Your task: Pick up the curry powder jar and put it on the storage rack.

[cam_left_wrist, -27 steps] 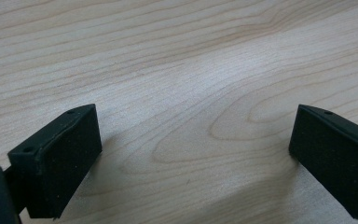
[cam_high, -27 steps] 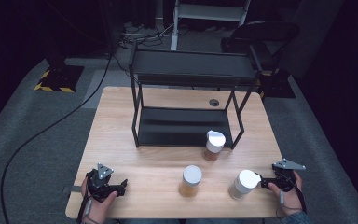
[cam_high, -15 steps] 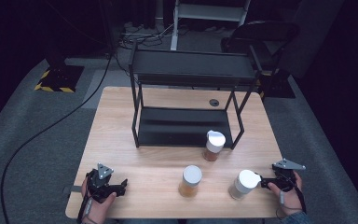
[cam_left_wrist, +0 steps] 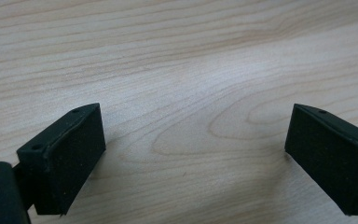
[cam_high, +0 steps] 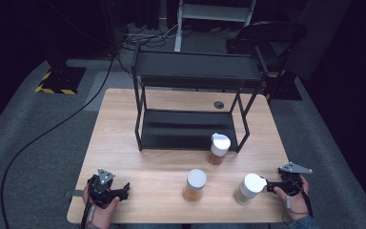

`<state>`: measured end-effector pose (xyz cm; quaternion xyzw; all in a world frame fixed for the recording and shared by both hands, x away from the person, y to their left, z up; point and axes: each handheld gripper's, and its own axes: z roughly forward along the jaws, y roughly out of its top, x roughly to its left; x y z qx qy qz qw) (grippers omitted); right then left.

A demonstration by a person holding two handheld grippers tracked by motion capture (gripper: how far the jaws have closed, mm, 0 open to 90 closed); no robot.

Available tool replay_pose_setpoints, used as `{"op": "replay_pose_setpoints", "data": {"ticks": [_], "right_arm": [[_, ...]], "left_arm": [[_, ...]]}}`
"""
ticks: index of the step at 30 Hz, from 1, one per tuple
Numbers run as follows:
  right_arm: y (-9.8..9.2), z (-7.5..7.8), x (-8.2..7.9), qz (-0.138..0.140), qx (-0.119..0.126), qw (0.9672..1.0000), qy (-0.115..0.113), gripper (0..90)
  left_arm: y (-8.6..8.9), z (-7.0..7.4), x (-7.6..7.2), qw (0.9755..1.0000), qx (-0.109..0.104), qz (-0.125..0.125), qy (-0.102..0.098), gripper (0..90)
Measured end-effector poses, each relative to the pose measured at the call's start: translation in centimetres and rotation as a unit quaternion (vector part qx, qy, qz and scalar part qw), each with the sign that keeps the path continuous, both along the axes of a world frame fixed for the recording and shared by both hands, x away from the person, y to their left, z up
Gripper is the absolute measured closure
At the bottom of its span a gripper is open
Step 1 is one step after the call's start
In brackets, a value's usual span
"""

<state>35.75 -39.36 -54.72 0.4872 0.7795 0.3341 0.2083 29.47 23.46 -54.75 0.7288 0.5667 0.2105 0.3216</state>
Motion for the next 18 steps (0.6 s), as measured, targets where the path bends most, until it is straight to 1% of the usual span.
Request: {"op": "replay_pose_setpoints", "data": {"ticks": [4, 9, 10, 13, 18], "right_arm": [[0.0, 0.0, 0.0, 0.0, 0.0, 1.0, 0.0, 4.7], [0.0, 0.0, 0.0, 0.0, 0.0, 1.0, 0.001, 4.6], [0.0, 0.0, 0.0, 0.0, 0.0, 1.0, 0.001, 4.6], [0.0, 0.0, 0.0, 0.0, 0.0, 1.0, 0.001, 4.6], [0.0, 0.0, 0.0, 0.0, 0.0, 1.0, 0.0, 4.6]], "left_arm": [[0.0, 0.3, -0.1, 1.0, -0.001, 0.004, 0.006, 5.9], [-0.6, 1.5, -0.4, 1.0, -0.006, 0.004, -0.003, 5.8], [-0.6, 1.5, -0.4, 1.0, -0.006, 0.004, -0.003, 5.8], [-0.9, 2.3, -0.5, 0.9999, -0.01, 0.001, -0.007, 5.8], [-1.6, 3.5, -0.7, 0.9997, -0.016, -0.006, -0.02, 5.8]]}}
